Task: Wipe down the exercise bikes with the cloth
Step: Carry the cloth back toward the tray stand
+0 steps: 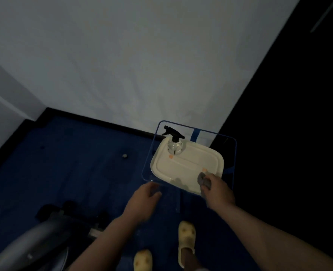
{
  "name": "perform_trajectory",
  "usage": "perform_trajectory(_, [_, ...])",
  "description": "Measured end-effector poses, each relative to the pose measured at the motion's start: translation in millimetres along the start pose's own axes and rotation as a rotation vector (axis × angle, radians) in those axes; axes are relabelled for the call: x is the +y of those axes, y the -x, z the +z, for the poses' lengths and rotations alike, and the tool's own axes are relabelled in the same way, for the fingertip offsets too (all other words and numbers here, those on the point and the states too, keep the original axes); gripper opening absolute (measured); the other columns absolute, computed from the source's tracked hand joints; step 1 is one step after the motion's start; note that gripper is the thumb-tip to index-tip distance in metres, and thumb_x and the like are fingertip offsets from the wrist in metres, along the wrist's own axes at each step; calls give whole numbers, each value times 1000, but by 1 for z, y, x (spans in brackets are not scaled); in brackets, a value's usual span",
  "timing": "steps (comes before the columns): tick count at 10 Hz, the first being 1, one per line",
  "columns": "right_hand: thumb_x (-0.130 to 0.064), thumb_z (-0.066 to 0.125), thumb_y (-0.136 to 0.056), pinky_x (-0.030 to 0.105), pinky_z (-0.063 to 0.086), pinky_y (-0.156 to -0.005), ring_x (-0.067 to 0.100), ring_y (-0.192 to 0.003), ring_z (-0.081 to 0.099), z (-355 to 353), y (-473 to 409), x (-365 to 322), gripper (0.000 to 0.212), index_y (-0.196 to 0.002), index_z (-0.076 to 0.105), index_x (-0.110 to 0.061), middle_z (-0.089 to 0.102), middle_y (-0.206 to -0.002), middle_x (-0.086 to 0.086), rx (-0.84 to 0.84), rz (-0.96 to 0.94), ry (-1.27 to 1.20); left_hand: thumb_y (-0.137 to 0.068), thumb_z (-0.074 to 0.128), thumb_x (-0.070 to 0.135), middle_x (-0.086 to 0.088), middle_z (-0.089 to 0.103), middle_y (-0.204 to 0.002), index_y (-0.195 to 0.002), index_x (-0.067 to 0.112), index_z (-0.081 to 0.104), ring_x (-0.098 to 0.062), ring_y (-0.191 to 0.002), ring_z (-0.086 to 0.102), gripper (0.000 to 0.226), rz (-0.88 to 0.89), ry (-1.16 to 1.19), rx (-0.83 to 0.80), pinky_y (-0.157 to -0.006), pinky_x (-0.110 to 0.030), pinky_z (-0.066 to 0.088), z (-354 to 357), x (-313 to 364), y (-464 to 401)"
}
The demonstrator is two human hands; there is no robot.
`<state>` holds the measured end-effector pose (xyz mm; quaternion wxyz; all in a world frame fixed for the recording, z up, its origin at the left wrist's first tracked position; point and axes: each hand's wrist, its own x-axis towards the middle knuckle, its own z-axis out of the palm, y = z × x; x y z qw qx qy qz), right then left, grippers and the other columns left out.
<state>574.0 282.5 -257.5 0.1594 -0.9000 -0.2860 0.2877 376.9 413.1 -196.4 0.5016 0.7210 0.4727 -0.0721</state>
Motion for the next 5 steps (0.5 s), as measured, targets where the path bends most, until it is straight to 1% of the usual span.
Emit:
perform_trajectory(1, [-28,49,-95,33,46,-87,22,-112,47,9,-40,3,24,-115,56,-17,55,-123,3,15,-1,70,-94,55,23,2,61,-126,-125,20,57,-13,-112,59,32,-58,37,21,-101,-35,46,14,1,-20])
perform_trajectory(2, [-27,48,-96,32,45,-86,21,-112,46,24,-70,3,23,-117,55,-20,57,-121,2,-22,-7,71,-94,54,25,5,60,-124,-125,23,56,-9,-110,58,31,-89,37,49,-98,-28,45,24,0,-36])
perform_trajectory(3, [-25,46,-97,34,44,-93,20,-117,44,41,-86,4,27,-123,52,-21,55,-126,1,-80,-3,44,-94,54,26,8,59,-121,-122,27,55,-7,-109,56,28,-98,51,65,-96,-25,44,31,1,-49])
perform_trajectory(4, [-24,45,-99,40,41,-102,23,-125,43,50,-91,7,34,-131,48,-19,50,-136,4,-157,38,39,-94,54,26,9,59,-119,-122,28,55,-7,-110,56,29,-94,76,94,-96,-25,44,32,3,-55])
perform_trajectory(5, [-26,43,-99,39,44,-99,23,-121,48,47,-84,5,36,-134,45,-20,50,-137,4,-163,40,33,-94,52,27,12,56,-119,-126,29,54,-6,-110,54,31,-78,87,96,-95,-23,43,30,4,-53])
